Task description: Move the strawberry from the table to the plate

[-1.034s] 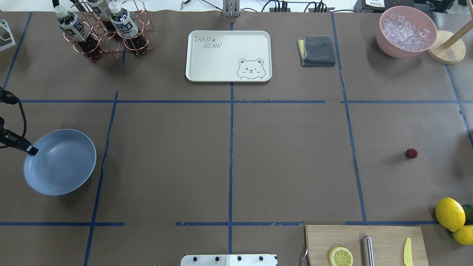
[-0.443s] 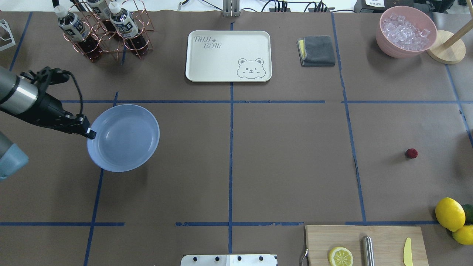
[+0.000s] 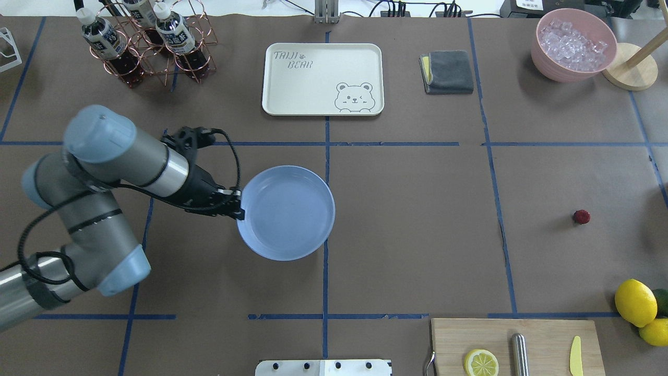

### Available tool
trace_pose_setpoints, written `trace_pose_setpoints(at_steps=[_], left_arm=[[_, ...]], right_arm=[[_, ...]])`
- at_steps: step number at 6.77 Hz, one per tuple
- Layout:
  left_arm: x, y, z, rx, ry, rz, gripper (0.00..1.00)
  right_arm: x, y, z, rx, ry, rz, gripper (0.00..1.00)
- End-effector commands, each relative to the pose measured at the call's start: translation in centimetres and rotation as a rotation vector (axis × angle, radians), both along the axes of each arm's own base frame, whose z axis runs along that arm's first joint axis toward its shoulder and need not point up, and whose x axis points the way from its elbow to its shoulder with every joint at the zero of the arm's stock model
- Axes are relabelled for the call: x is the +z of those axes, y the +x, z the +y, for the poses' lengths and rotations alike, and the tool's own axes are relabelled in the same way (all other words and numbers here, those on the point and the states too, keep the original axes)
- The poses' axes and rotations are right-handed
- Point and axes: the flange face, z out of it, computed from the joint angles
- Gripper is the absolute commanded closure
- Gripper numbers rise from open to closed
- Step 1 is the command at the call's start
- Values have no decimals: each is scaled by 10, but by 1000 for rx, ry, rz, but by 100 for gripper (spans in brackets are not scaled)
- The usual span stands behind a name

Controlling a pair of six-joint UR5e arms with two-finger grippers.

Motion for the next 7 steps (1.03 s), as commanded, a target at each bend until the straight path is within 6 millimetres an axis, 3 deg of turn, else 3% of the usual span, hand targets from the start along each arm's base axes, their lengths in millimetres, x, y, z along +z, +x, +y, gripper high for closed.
trace_pose_setpoints(at_steps=[1, 2, 7], left_arm=[[-24, 63, 15, -25, -33, -14, 100], [-20, 65, 14, -25, -37, -21, 100], [-3, 70, 12, -21, -45, -45, 99]], right_arm=[[-4, -15, -2, 7, -7, -3, 1], [-6, -23, -2, -10, 6, -6, 1], [-9, -25, -4, 0, 27, -1, 0]])
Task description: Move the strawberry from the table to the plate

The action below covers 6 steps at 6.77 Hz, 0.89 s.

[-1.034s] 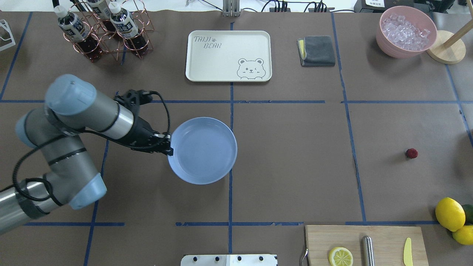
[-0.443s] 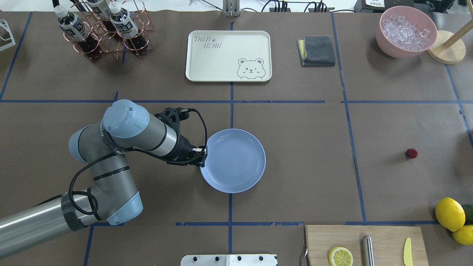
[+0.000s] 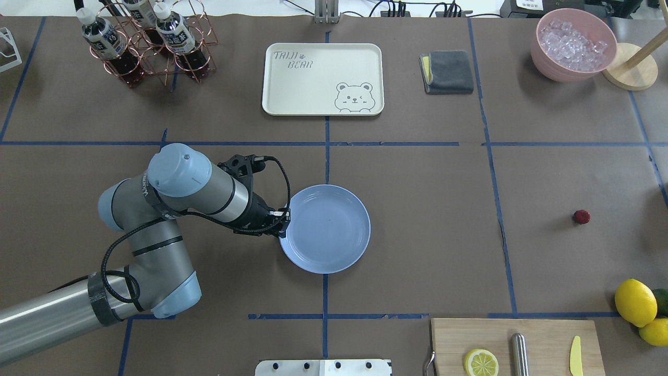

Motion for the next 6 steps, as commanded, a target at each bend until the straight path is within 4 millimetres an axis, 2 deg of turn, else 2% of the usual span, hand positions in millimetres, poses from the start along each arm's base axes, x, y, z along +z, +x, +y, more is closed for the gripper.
trace_pose_setpoints(at_steps=[1, 2, 3, 5, 6], left_arm=[[-3, 0, 0, 1, 5, 8, 44], [-9, -2, 0, -1, 10, 17, 31], [-23, -6, 2, -3, 16, 41, 23], [-30, -13, 4, -6, 25, 57, 22], [-32, -15, 5, -8, 27, 61, 20]], right_arm=[[0, -6, 0, -9, 11, -2, 0], [-1, -16, 2, -19, -2, -11, 0], [-3, -35, 3, -56, 16, -15, 0], [-12, -73, 7, -66, 41, -15, 0], [-11, -96, 17, -52, 90, 22, 0]])
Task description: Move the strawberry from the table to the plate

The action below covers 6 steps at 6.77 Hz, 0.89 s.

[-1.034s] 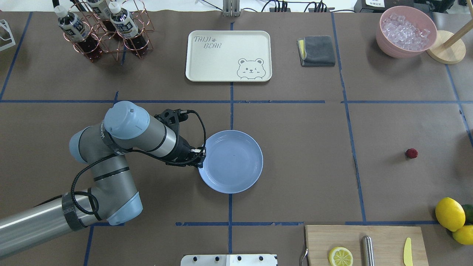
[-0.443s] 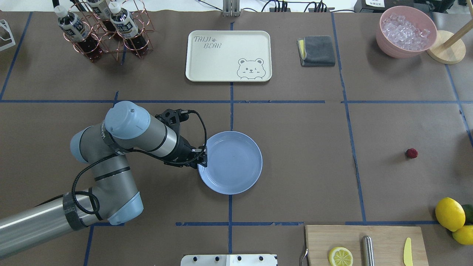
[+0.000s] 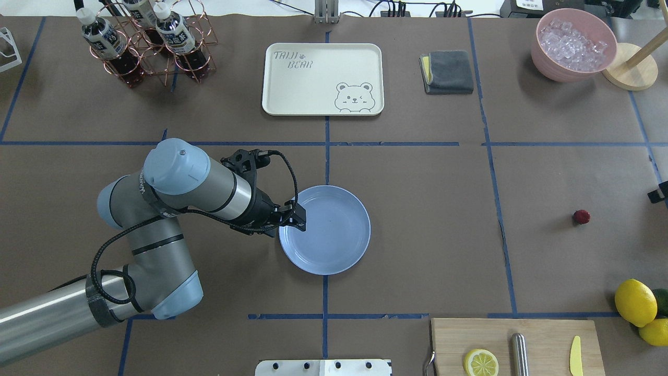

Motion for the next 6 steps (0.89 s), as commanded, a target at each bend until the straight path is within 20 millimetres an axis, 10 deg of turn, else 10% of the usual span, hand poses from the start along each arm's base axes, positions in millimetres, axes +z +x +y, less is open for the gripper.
trace_pose_setpoints(at_steps=[1, 6], left_arm=[[-2, -5, 1, -6, 3, 4, 20], [-1, -13, 1, -17, 6, 4, 17]], right_arm=[[-5, -48, 14, 34, 35, 27, 0], [12, -125, 34, 201, 16, 19, 0]])
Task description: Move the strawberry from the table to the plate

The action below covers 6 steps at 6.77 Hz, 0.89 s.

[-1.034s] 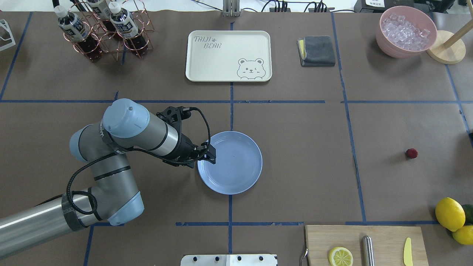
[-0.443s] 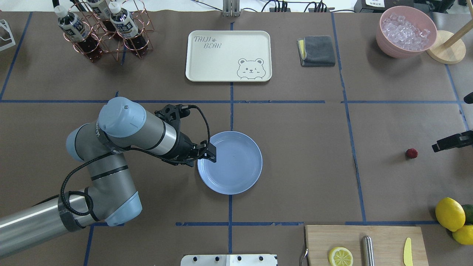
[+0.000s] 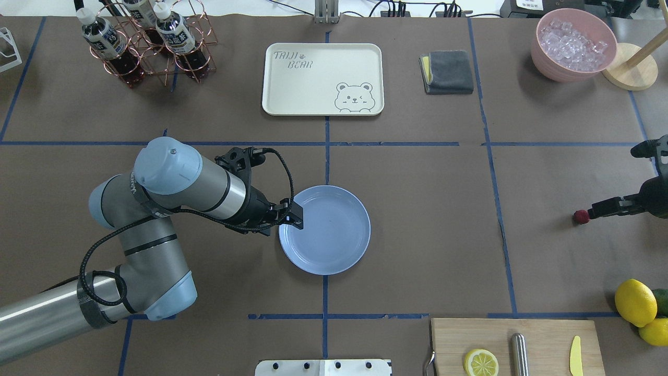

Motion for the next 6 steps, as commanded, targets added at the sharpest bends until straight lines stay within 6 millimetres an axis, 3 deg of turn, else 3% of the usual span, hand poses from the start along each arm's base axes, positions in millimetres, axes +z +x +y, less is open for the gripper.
trace_pose_setpoints(at_steps=[1, 4, 6], left_arm=[[0, -2, -1, -8, 2, -1, 17], [3, -2, -1, -19, 4, -7, 16], [4, -2, -1, -19, 4, -8, 16]], right_arm=[[7, -33, 11, 79, 27, -13, 1], [19, -37, 10, 77, 16, 6, 9], [18, -50, -1, 75, 20, 3, 12]])
